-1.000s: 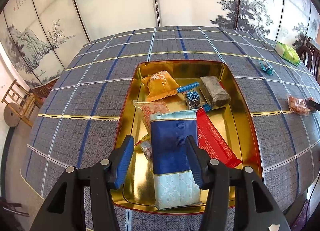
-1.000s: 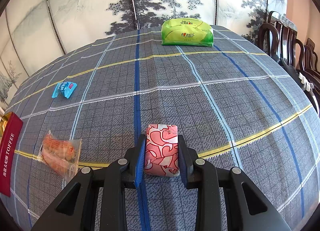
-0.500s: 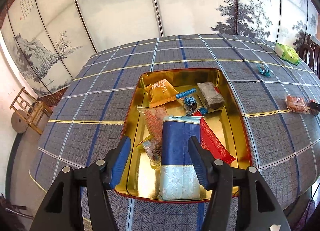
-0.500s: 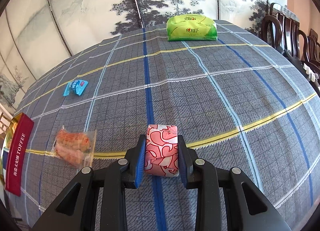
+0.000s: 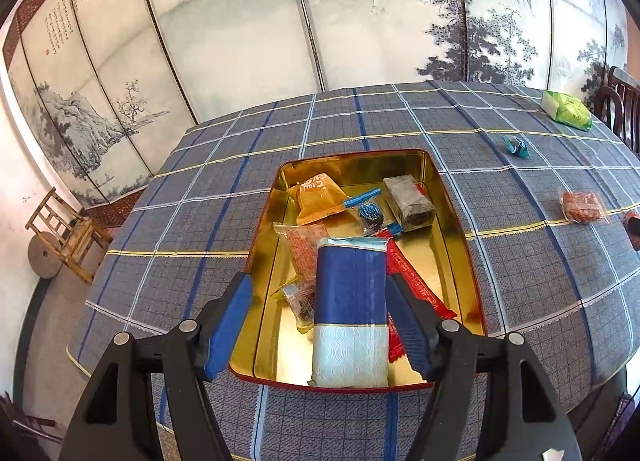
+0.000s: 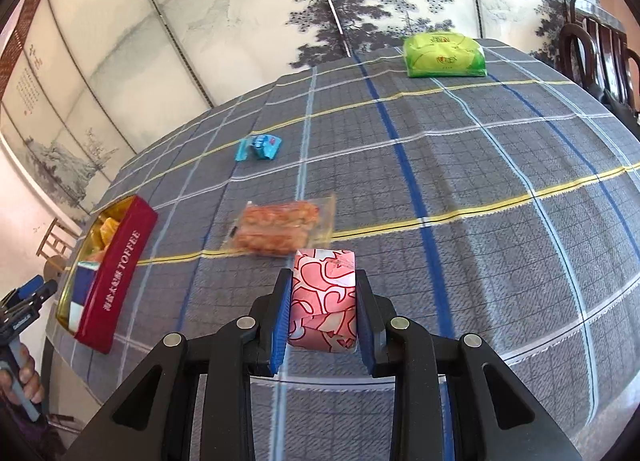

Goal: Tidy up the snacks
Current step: 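Carry the pink packet with the right gripper into the gold tin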

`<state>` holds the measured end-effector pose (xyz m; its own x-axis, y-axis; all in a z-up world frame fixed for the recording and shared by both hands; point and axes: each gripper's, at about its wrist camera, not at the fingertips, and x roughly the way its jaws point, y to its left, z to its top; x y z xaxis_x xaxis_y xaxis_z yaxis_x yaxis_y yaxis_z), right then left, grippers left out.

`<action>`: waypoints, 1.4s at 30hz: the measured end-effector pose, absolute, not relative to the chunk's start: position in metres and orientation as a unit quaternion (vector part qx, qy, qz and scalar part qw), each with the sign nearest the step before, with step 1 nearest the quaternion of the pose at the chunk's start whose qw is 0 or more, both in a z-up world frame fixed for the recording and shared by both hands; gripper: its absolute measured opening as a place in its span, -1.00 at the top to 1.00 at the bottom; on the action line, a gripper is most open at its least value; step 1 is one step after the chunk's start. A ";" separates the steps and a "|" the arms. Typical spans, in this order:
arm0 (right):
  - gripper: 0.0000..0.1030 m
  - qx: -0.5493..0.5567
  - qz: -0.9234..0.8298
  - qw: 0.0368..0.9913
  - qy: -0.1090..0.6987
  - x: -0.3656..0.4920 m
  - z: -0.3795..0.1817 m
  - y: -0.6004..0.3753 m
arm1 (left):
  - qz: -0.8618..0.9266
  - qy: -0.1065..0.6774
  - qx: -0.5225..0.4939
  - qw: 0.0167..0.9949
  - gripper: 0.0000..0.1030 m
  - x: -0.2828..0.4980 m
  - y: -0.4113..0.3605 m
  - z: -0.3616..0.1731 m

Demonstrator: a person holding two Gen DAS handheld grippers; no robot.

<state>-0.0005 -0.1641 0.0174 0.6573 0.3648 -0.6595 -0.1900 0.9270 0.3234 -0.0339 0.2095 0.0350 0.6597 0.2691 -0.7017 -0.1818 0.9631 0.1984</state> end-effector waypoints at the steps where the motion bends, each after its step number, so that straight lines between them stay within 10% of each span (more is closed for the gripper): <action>1: 0.42 0.110 0.162 0.903 0.383 -0.004 0.022 -0.157 | 0.123 0.393 0.054 0.909 -0.31 -0.035 0.210 0.034; 42: 0.41 -0.017 0.396 0.822 0.410 0.037 0.068 0.154 | 0.168 0.388 0.027 0.906 -0.53 -0.059 0.273 0.029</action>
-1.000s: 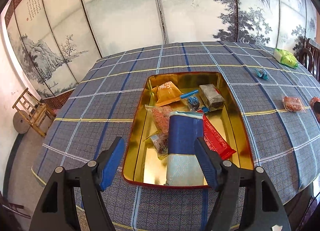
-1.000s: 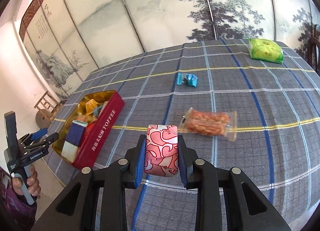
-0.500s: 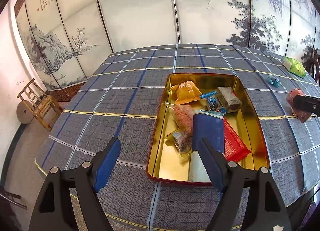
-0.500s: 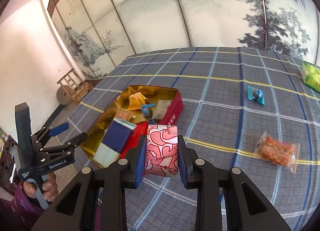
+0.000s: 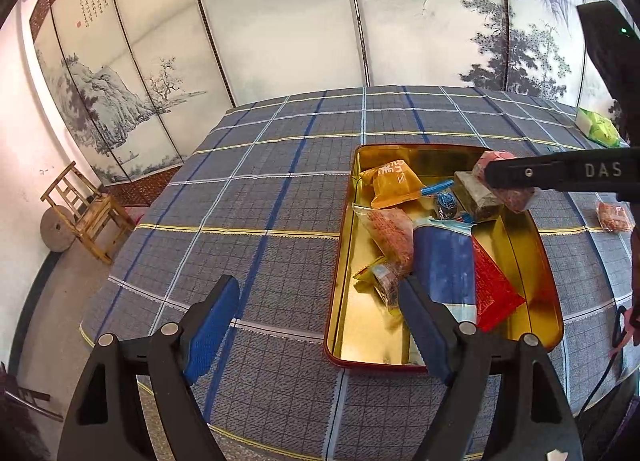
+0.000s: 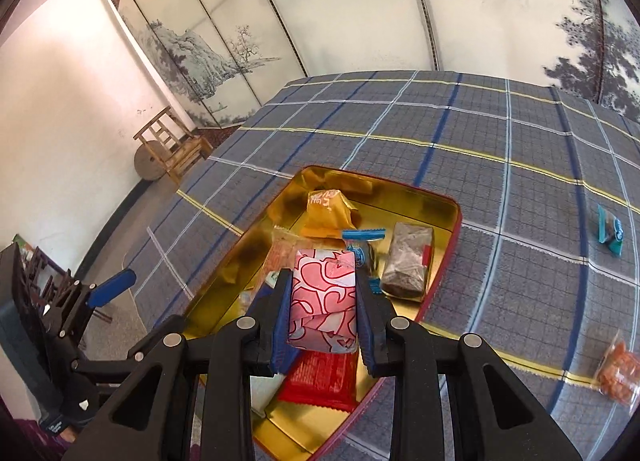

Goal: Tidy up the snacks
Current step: 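Carry the pink packet with the right gripper into the gold tin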

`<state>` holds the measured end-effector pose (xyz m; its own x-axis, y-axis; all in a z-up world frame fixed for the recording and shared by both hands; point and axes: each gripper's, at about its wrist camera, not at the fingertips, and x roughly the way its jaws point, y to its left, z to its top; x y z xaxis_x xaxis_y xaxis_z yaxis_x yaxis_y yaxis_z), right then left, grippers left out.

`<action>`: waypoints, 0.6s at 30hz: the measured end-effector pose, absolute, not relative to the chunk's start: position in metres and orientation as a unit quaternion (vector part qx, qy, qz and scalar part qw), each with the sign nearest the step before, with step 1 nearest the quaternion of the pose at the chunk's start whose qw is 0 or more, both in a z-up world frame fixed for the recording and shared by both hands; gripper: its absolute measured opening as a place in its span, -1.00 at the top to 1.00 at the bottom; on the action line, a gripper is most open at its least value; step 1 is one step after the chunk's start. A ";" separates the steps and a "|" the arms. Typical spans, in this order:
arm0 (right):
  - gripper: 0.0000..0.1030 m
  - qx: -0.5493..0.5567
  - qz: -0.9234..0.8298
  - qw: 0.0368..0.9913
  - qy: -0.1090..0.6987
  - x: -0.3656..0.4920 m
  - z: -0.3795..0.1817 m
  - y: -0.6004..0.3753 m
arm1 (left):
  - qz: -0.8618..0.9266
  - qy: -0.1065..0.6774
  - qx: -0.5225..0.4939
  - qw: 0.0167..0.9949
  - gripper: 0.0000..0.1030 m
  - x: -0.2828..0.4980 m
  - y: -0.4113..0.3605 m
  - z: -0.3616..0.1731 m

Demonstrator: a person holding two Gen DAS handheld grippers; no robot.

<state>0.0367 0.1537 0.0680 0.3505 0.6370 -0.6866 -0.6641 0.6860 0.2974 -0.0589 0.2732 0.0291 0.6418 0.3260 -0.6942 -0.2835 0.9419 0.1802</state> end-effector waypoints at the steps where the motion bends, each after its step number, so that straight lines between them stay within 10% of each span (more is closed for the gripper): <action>1: 0.41 -0.019 0.395 0.820 0.413 0.040 0.067 0.160 | 0.169 0.388 0.028 0.905 -0.53 -0.059 0.273 0.029; 18: 0.41 -0.034 0.377 0.814 0.441 0.085 0.049 0.210 | 0.161 0.396 0.027 0.904 -0.54 -0.053 0.290 0.018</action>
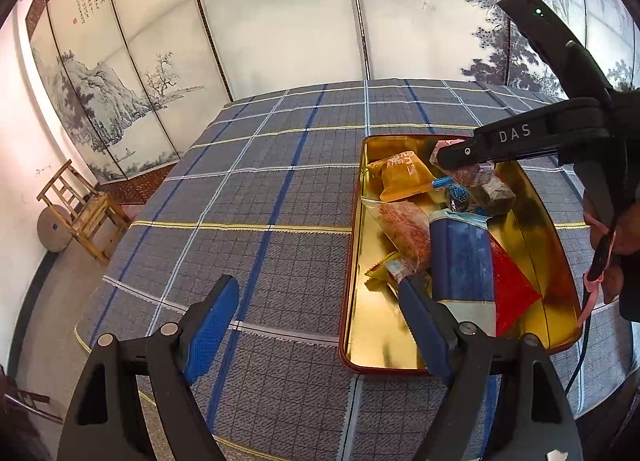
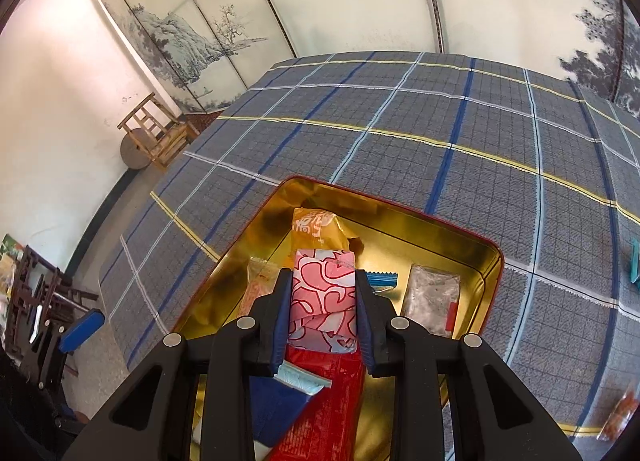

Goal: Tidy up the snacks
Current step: 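Carry the pink packet with the right gripper into the gold tin, then lower the pink packet into the tin and open the right gripper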

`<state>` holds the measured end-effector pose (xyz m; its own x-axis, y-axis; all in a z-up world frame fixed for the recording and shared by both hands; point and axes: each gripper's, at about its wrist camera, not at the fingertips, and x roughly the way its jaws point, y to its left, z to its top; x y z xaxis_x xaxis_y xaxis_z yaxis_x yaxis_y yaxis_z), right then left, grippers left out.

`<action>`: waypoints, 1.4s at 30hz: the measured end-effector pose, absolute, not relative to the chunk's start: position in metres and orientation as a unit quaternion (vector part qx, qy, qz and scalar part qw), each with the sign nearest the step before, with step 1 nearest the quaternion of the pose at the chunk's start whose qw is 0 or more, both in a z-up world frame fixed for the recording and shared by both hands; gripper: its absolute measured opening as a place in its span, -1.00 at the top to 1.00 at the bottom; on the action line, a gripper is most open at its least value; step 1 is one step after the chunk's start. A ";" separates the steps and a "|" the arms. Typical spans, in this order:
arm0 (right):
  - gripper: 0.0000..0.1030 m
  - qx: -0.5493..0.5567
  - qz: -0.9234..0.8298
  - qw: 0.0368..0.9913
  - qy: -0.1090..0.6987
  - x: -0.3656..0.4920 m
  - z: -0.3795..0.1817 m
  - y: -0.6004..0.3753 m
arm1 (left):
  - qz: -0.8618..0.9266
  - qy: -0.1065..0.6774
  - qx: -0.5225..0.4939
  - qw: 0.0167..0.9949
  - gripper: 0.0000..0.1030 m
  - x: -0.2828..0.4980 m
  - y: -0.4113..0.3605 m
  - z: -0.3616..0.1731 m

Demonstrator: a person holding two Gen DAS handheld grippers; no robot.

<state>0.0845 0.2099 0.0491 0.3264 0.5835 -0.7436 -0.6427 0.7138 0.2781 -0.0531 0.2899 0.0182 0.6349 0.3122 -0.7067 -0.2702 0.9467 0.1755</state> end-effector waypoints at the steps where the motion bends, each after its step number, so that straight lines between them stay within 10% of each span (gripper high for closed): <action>1: 0.41 -0.034 0.376 0.813 0.443 0.086 0.048 0.212 | 0.161 0.397 0.026 0.903 -0.54 -0.053 0.291 0.017; 42: 0.40 -0.039 0.369 0.816 0.442 0.094 0.041 0.242 | 0.165 0.409 0.019 0.897 -0.54 -0.054 0.316 -0.001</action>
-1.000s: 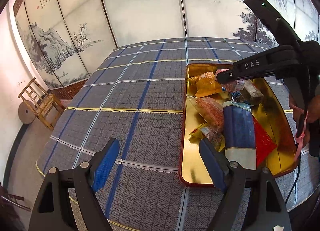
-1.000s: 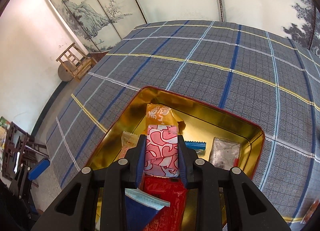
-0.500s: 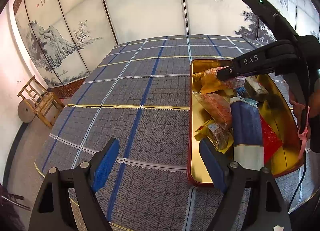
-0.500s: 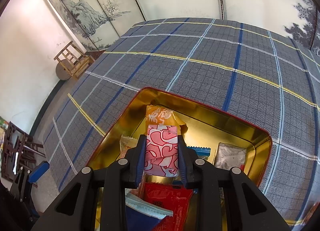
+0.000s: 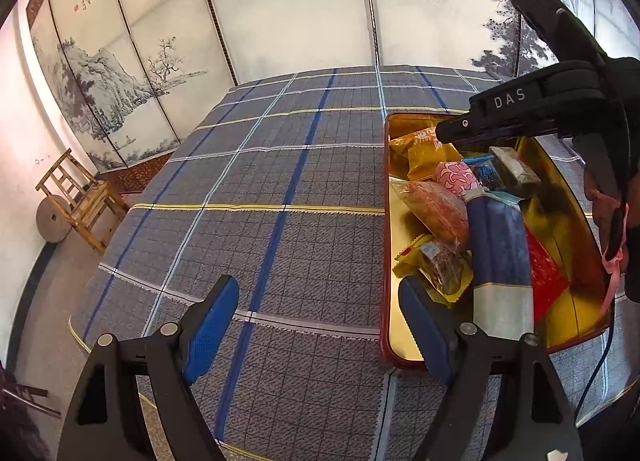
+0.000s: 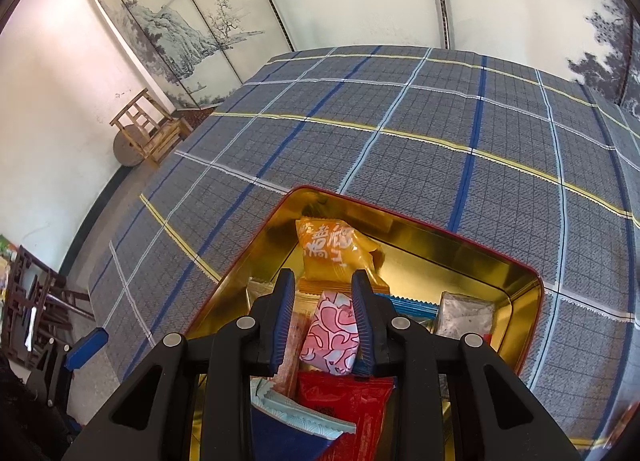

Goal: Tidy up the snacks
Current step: 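Lower the pink packet into the tin and open the right gripper, then grasp the blue wrapped candy on the cloth with the left gripper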

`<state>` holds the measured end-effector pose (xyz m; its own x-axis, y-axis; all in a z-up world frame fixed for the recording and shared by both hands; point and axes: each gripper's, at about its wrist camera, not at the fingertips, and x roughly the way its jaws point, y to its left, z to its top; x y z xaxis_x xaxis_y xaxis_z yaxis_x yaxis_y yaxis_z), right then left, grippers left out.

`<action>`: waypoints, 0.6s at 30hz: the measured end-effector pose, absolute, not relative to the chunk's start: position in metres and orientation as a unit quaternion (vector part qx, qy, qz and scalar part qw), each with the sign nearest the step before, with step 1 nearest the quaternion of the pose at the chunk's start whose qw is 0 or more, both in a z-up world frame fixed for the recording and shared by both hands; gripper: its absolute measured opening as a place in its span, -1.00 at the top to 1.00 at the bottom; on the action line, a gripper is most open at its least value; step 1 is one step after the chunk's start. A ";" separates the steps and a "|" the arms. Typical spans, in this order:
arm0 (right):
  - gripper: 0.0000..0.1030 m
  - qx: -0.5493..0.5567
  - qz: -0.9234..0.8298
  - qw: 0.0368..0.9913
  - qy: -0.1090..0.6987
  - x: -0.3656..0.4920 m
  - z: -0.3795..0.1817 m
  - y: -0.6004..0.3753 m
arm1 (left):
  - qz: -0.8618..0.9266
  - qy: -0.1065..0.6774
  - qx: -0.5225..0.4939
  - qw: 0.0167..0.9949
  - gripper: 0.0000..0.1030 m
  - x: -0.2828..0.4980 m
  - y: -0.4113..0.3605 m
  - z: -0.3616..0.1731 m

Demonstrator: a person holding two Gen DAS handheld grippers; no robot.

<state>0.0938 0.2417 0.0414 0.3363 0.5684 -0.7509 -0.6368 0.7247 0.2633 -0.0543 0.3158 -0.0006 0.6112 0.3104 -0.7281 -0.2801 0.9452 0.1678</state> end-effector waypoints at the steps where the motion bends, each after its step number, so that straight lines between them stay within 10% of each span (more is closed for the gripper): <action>1: 0.40 -0.035 0.371 0.817 0.440 0.093 0.043 0.240 | 0.165 0.409 0.019 0.897 -0.54 -0.056 0.315 0.000; 18: -0.06 0.006 0.408 0.834 0.373 0.035 0.071 0.159 | 0.169 0.397 0.051 0.900 -0.58 -0.060 0.281 0.020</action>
